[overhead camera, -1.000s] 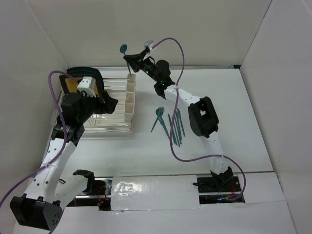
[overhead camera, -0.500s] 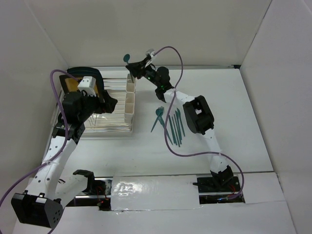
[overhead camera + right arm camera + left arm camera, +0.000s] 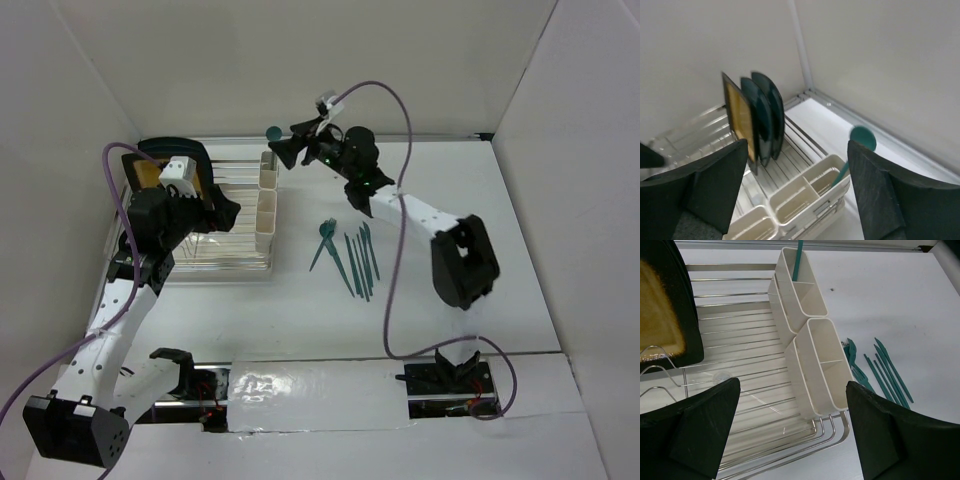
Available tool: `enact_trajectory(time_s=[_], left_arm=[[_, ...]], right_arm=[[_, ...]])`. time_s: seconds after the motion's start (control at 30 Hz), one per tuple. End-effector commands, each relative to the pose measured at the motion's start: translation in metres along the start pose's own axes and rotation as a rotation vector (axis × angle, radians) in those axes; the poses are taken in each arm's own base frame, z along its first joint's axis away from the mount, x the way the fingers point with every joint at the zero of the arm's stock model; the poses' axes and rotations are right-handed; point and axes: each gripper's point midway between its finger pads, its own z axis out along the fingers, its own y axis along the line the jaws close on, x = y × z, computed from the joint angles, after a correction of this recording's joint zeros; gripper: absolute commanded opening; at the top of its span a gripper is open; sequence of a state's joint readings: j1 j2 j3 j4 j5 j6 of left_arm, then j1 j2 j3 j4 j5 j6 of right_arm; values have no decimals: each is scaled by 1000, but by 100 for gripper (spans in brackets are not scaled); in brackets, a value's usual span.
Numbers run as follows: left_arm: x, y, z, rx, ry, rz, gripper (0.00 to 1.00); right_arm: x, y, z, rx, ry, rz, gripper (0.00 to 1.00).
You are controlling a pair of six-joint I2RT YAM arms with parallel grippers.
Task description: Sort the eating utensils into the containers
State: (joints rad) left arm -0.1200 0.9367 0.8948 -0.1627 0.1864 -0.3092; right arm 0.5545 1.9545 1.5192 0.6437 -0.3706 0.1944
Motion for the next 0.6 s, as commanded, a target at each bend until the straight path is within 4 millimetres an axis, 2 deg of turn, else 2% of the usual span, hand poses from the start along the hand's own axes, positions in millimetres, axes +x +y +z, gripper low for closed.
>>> enact_trajectory(time_s=[0.0, 0.03, 0.07, 0.1, 0.13, 0.17, 0.23, 0.27, 0.33, 0.37, 0.5, 0.53, 0.57], left_arm=[[-13, -2, -3, 11, -51, 26, 100], [-15, -2, -3, 13, -55, 27, 100], [-15, -3, -3, 14, -56, 29, 100], [-15, -5, -3, 24, -55, 32, 100], [-15, -5, -4, 25, -57, 29, 100], [-14, -5, -3, 25, -50, 26, 100], [-15, -4, -4, 22, -53, 26, 100], [-14, -4, -4, 21, -53, 24, 100], [-14, -5, -5, 26, -53, 26, 100], [-16, -6, -6, 32, -61, 29, 100], [-15, -6, -6, 27, -61, 27, 100], [-15, -5, -5, 25, -58, 21, 100], [-15, -5, -5, 25, -58, 20, 100]], right_arm=[[-50, 20, -34, 93, 16, -39, 88], [-47, 16, -43, 131, 54, -35, 88], [-42, 24, -56, 161, 111, -17, 88], [-20, 17, -69, 241, 168, 2, 88], [-9, 11, -81, 291, 205, 12, 87], [-7, 11, -96, 330, 219, 24, 86], [21, 3, -123, 417, 273, 64, 83], [51, 2, -146, 442, 329, 73, 82], [75, -2, -170, 496, 380, 88, 78], [98, -2, -184, 522, 432, 112, 77], [138, -4, -207, 586, 554, 149, 69], [153, -5, -214, 605, 600, 171, 67], [154, -4, -210, 602, 597, 196, 62]])
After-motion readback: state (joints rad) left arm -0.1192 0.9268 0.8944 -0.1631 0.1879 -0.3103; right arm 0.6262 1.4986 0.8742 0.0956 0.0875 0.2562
